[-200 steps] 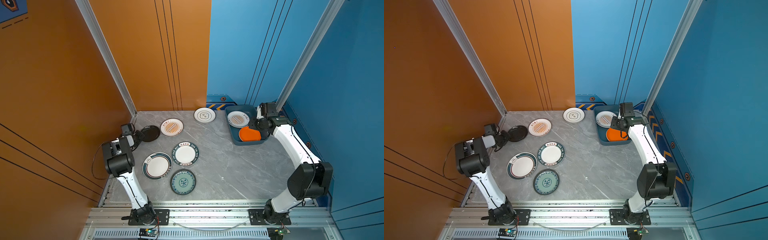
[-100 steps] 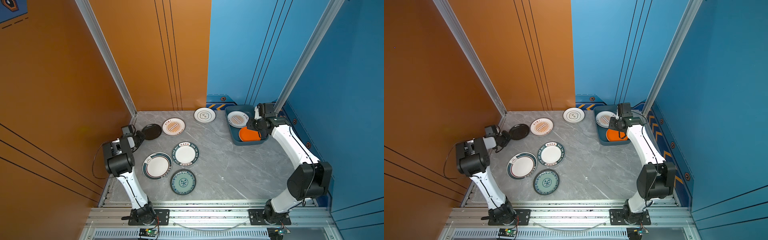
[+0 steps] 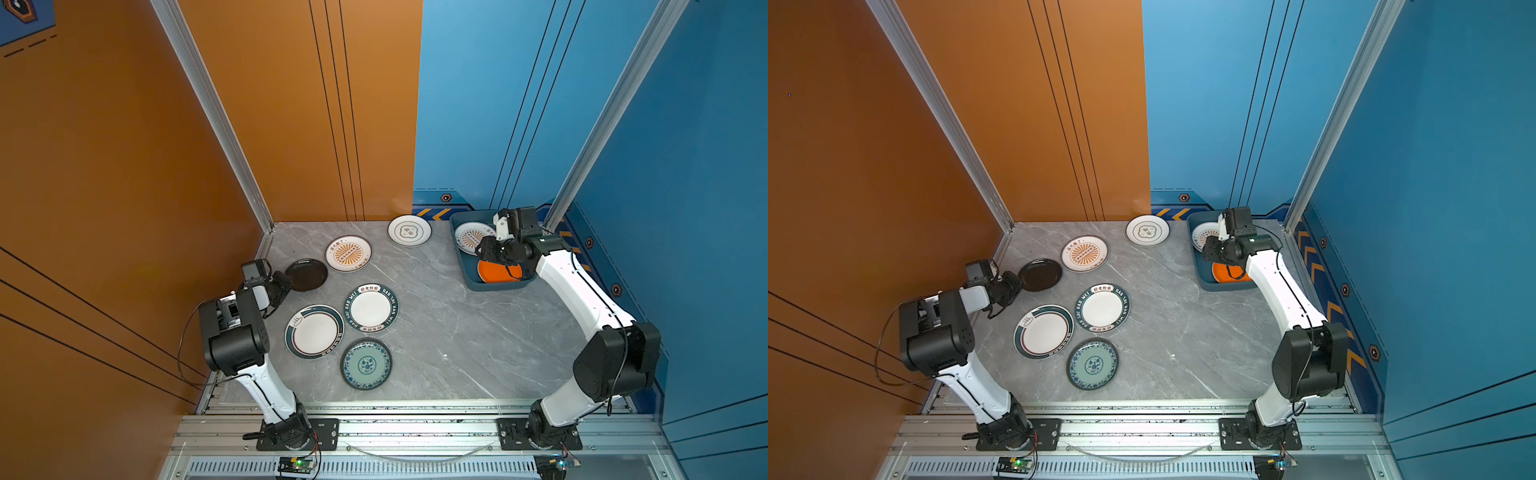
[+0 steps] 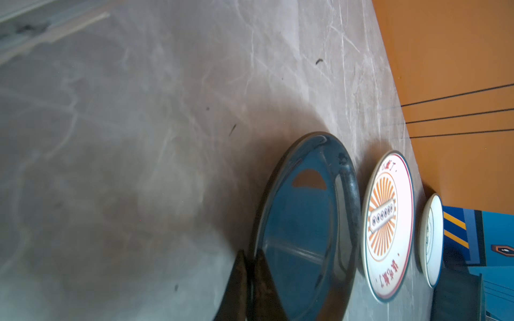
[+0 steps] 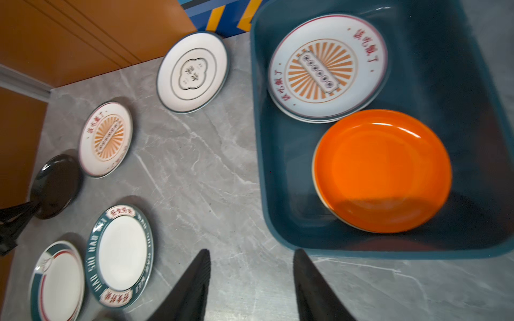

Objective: Place the plates into the plastic bin on the countertop
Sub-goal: Pick up the plate from the top-left of the table, then place the plate in the plastic bin.

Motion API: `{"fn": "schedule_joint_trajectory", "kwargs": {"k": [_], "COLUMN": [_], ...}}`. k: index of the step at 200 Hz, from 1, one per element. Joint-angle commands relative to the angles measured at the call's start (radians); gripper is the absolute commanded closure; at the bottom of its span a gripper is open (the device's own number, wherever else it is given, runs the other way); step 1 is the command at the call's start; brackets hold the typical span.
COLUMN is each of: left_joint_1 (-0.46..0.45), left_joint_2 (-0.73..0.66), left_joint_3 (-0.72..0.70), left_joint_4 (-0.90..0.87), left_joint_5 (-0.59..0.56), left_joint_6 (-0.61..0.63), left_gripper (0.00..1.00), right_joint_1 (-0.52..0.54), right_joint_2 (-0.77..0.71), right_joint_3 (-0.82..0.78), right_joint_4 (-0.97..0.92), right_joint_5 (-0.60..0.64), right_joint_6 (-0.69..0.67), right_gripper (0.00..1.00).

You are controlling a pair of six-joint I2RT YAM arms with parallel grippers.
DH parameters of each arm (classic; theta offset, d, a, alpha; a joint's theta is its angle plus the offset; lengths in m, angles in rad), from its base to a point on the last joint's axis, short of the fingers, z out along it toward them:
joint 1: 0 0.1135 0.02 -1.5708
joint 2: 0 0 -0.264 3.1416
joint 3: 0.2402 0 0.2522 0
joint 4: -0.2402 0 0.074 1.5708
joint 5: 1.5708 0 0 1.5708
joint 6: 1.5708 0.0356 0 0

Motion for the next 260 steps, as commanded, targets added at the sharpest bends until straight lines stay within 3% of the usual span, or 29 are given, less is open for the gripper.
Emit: {"fn": "schedule_joint_trajectory", "kwargs": {"k": [1,42,96,185,260], "left_joint_1": [-0.015,-0.068,-0.289,-0.498,-0.532], "left_joint_2": [-0.124,-0.31,-0.448,-0.433,-0.4], "left_joint_3": [-0.022,-0.044,-0.064,0.012,0.022], "left_joint_4": [-0.028,-0.069,-0.126,-0.125,-0.108], "left_joint_5": [0.008,0.021,-0.013,-0.017,-0.007], "left_joint_6": [0.011,-0.005,-0.001,-0.038,-0.045], "left_gripper": [1.0,1.0,1.0,1.0,1.0], "right_joint_1": [0.033,0.124,0.259,0.312,0.312], "right_joint_2": [0.028,0.097,0.169,0.224,0.24], "right_joint_3": [-0.019,-0.033,0.0,-0.034,-0.017], "right_joint_4": [0.086,0.275,0.472,0.63,0.551], "right_joint_5": [-0.163,-0.341,-0.453,-0.526,-0.475], "right_joint_6": [0.058,0.202,0.351,0.423,0.356], "right_gripper": [0.37,0.33,0.33,0.33,0.34]}}
